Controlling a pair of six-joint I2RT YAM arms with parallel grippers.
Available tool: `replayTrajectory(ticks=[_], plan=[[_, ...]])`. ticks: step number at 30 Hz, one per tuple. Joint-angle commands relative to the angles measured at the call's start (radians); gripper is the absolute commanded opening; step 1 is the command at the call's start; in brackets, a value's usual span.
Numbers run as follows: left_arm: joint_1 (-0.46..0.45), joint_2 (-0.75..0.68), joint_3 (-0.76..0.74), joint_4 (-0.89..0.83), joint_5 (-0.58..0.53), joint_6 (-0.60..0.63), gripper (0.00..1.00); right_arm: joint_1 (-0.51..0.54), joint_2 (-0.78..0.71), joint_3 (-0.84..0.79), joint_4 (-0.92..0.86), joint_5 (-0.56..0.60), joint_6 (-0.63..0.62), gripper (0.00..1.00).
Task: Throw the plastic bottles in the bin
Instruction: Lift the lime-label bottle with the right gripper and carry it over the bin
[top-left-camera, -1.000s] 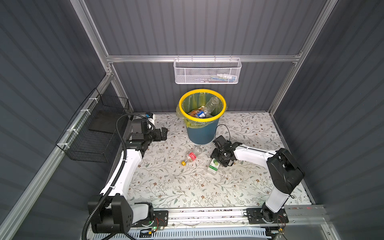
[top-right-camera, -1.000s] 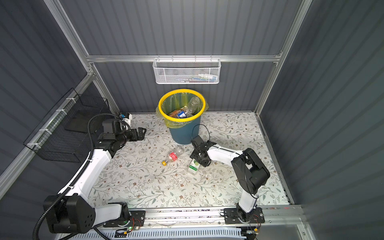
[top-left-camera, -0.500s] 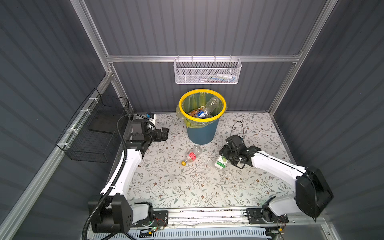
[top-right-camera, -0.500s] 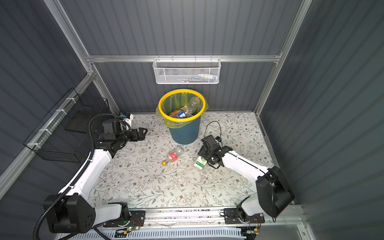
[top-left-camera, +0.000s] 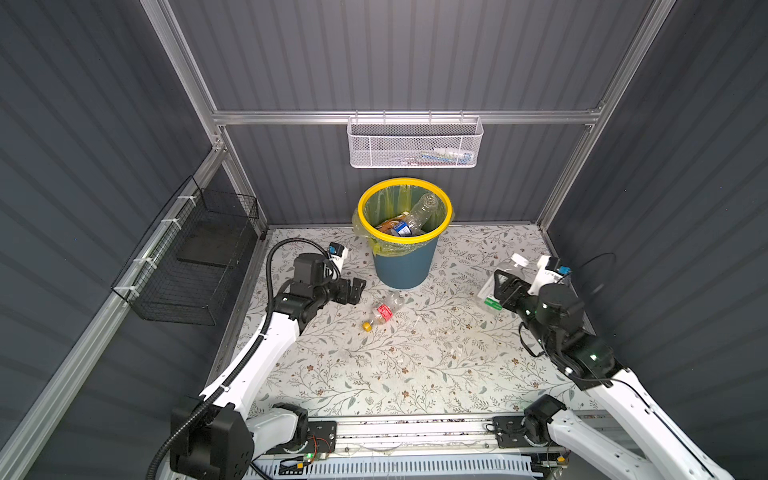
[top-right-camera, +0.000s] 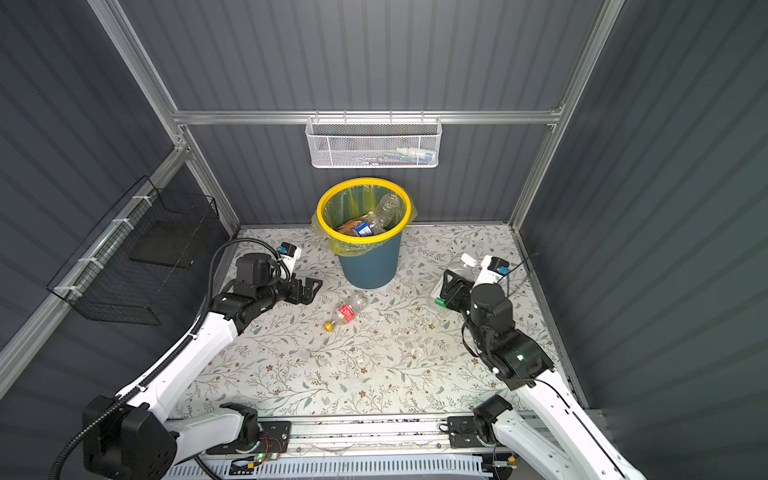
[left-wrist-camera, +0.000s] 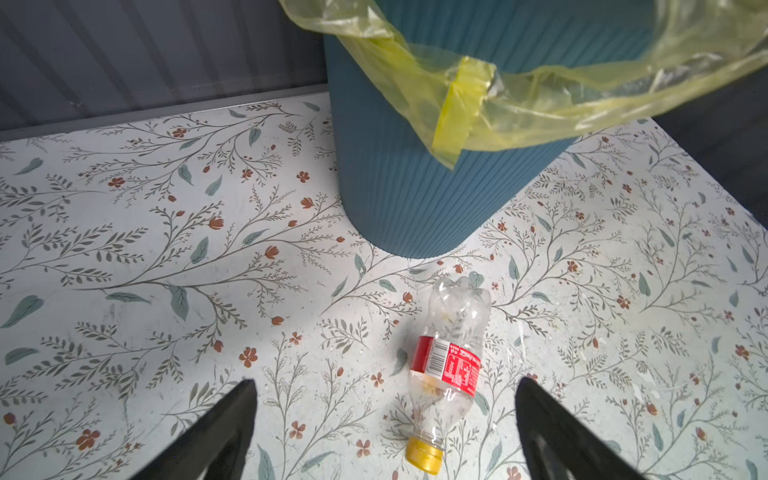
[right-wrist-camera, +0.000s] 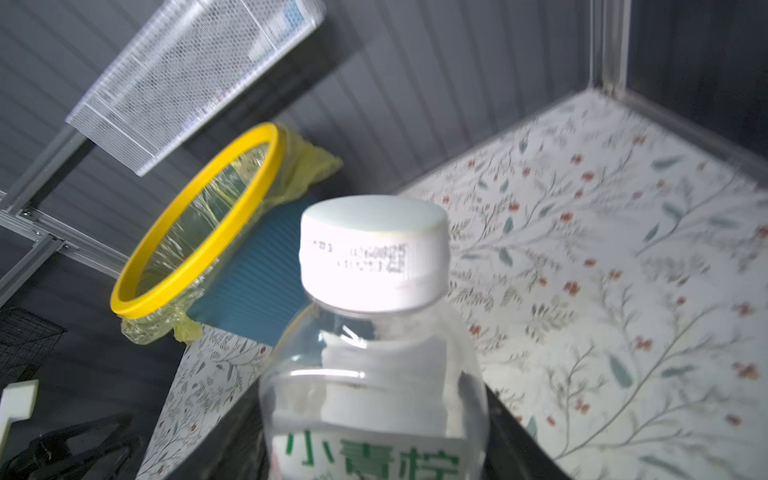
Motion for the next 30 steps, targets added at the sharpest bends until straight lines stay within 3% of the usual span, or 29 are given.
replayTrajectory(ticks=[1, 5, 7, 9, 12, 14, 15, 17, 21, 30], plan=[[-0.048, -0.033, -0.042, 0.009, -0.016, 0.036, 0.97, -0.003, 0.05, 0.118, 0.131, 0.059, -0.216, 0.52], [-0.149, -0.038, -0.091, 0.057, -0.084, 0.014, 0.99, -0.006, 0.348, 0.448, 0.201, -0.093, -0.292, 0.52], [-0.191, -0.031, -0.12, 0.102, -0.119, -0.004, 1.0, -0.004, 0.579, 0.674, 0.169, -0.225, -0.285, 0.51], [-0.221, -0.015, -0.134, 0.147, -0.155, -0.018, 1.0, 0.008, 0.831, 1.018, 0.027, -0.321, -0.269, 0.53], [-0.234, 0.006, -0.133, 0.179, -0.178, -0.034, 1.0, 0.011, 1.196, 1.559, -0.36, -0.446, -0.238, 0.74], [-0.235, 0.011, -0.136, 0.187, -0.183, -0.039, 1.0, 0.016, 1.294, 1.735, -0.489, -0.426, -0.243, 0.93], [-0.235, 0.014, -0.14, 0.193, -0.181, -0.039, 1.0, 0.014, 1.294, 1.736, -0.507, -0.404, -0.247, 0.99], [-0.235, 0.02, -0.151, 0.197, -0.179, -0.03, 1.0, 0.009, 1.217, 1.611, -0.463, -0.359, -0.259, 0.99], [-0.235, 0.056, -0.15, 0.214, -0.174, -0.026, 1.0, -0.029, 0.934, 1.123, -0.149, -0.342, -0.237, 0.99], [-0.245, 0.172, -0.113, 0.244, -0.17, 0.0, 1.0, -0.181, 0.618, 0.665, -0.023, -0.344, -0.133, 0.99]])
